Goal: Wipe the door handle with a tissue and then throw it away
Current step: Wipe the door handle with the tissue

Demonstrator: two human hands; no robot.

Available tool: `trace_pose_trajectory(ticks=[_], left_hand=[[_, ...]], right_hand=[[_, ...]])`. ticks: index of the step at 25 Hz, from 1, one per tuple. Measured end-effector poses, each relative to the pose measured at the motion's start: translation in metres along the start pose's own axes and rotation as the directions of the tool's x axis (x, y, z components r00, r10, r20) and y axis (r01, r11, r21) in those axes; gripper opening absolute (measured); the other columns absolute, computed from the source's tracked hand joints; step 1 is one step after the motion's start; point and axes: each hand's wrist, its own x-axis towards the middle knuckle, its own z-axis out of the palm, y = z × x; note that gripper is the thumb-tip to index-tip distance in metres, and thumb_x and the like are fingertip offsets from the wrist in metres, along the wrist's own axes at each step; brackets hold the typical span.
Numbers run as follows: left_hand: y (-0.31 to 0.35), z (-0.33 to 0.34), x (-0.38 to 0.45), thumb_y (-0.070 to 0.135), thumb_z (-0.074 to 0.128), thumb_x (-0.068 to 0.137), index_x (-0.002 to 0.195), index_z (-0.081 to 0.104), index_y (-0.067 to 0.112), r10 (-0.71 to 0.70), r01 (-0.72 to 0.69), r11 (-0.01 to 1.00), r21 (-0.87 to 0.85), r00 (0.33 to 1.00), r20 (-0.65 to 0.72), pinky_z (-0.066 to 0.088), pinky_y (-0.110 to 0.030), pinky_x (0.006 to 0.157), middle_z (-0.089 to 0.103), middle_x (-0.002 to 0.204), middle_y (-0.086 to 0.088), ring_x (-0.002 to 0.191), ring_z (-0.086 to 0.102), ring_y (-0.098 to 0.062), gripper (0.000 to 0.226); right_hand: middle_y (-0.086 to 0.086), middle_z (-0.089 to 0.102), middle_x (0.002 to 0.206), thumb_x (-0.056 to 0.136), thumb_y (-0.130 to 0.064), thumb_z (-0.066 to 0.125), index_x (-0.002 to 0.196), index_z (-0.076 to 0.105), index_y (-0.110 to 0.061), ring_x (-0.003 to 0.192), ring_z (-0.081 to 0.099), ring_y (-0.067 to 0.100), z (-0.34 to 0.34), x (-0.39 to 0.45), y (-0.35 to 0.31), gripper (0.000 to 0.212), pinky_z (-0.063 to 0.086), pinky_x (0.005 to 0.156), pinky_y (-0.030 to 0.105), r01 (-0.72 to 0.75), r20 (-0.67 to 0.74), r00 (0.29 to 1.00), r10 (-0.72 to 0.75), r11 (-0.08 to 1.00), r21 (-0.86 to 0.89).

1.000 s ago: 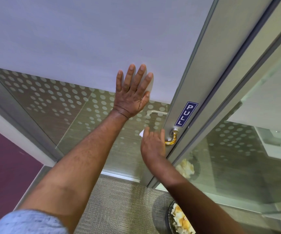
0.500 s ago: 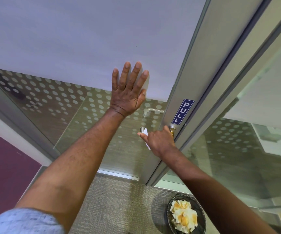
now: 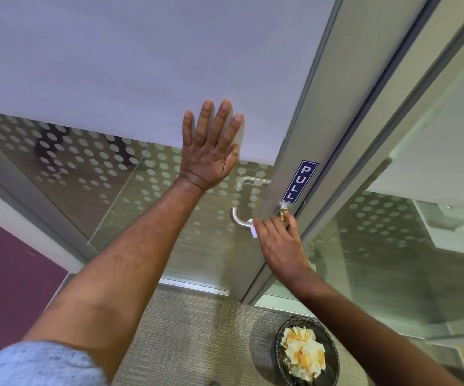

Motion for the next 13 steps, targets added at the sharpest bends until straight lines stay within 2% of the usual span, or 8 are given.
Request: trace_pose_trajectory(ticks=[2, 3, 5, 7, 9, 11, 13], left_hand=[[0.000, -0.001, 0.000, 0.041, 0.034, 0.106, 0.167, 0.002, 0.024, -0.006, 0.006, 1.000, -0.001, 1.000, 0.005, -0.009, -0.054, 0.129, -0.020, 0.173, 0.001, 0.160, -0.018, -0.026, 0.071], [0.000, -0.001, 0.000, 0.041, 0.034, 0.106, 0.166, 0.006, 0.024, -0.007, 0.007, 1.000, -0.006, 1.000, 0.005, -0.009, -0.054, 0.129, -0.020, 0.173, 0.001, 0.160, -0.018, -0.026, 0.069], [0.000, -0.001, 0.000, 0.041, 0.033, 0.106, 0.166, 0.005, 0.024, -0.006, 0.006, 1.000, -0.004, 1.000, 0.005, -0.008, -0.055, 0.129, -0.021, 0.173, 0.001, 0.160, -0.018, -0.026, 0.068], [0.001, -0.002, 0.000, 0.041, 0.033, 0.106, 0.166, -0.004, 0.025, 0.000, 0.000, 1.000, 0.002, 1.000, 0.007, -0.009, -0.054, 0.129, -0.023, 0.173, 0.001, 0.160, -0.020, -0.026, 0.073], [0.001, -0.003, 0.000, 0.041, 0.035, 0.106, 0.166, -0.008, 0.025, -0.005, 0.005, 1.000, 0.002, 1.000, 0.014, -0.010, -0.054, 0.128, -0.024, 0.172, 0.002, 0.159, -0.021, -0.025, 0.075], [0.000, -0.003, 0.000, 0.042, 0.035, 0.106, 0.166, -0.007, 0.025, -0.008, 0.008, 1.000, -0.001, 1.000, 0.018, -0.010, -0.054, 0.128, -0.024, 0.172, 0.002, 0.159, -0.022, -0.025, 0.075], [0.001, -0.004, 0.000, 0.042, 0.035, 0.106, 0.166, -0.008, 0.025, -0.008, 0.008, 1.000, -0.004, 1.000, 0.020, -0.010, -0.054, 0.128, -0.024, 0.172, 0.002, 0.159, -0.022, -0.025, 0.075]], right_hand=[[0.004, 0.062, 0.092, 0.094, -0.007, 0.057, 0.113, 0.056, -0.013, 0.095, 0.059, 0.027, -0.009, 0.014, 0.000, 0.020, 0.022, 0.121, 0.052, 0.025, 0.087, 0.996, -0.021, 0.999, -0.040], [0.004, 0.064, 0.088, 0.099, -0.021, 0.060, 0.106, 0.057, -0.014, 0.092, 0.060, 0.027, -0.015, 0.023, -0.002, 0.010, 0.024, 0.120, 0.051, 0.039, 0.148, 0.989, -0.033, 0.999, -0.036], [0.004, 0.067, 0.085, 0.102, -0.053, 0.046, 0.099, 0.060, -0.015, 0.089, 0.062, 0.026, -0.023, 0.041, -0.007, 0.041, 0.027, 0.116, 0.049, 0.032, 0.310, 0.951, -0.019, 0.999, -0.038], [0.002, 0.068, 0.079, 0.099, -0.068, 0.031, 0.091, 0.063, -0.017, 0.082, 0.062, 0.024, -0.029, 0.055, -0.009, 0.061, 0.027, 0.112, 0.047, 0.054, 0.383, 0.923, -0.038, 0.998, -0.031], [0.001, 0.064, 0.067, 0.098, -0.073, 0.018, 0.072, 0.060, -0.019, 0.071, 0.058, 0.022, -0.033, 0.063, -0.013, 0.073, 0.027, 0.109, 0.047, 0.061, 0.400, 0.915, -0.054, 0.998, -0.005], [0.001, 0.057, 0.059, 0.101, -0.069, 0.012, 0.062, 0.055, -0.019, 0.069, 0.058, 0.023, -0.037, 0.070, -0.023, 0.076, 0.027, 0.108, 0.047, -0.011, 0.398, 0.918, -0.007, 0.999, 0.043], [0.005, 0.066, 0.074, 0.105, -0.061, 0.017, 0.079, 0.065, -0.016, 0.084, 0.062, 0.026, -0.033, 0.069, -0.038, 0.071, 0.030, 0.108, 0.048, -0.120, 0.338, 0.938, 0.075, 0.986, 0.114]])
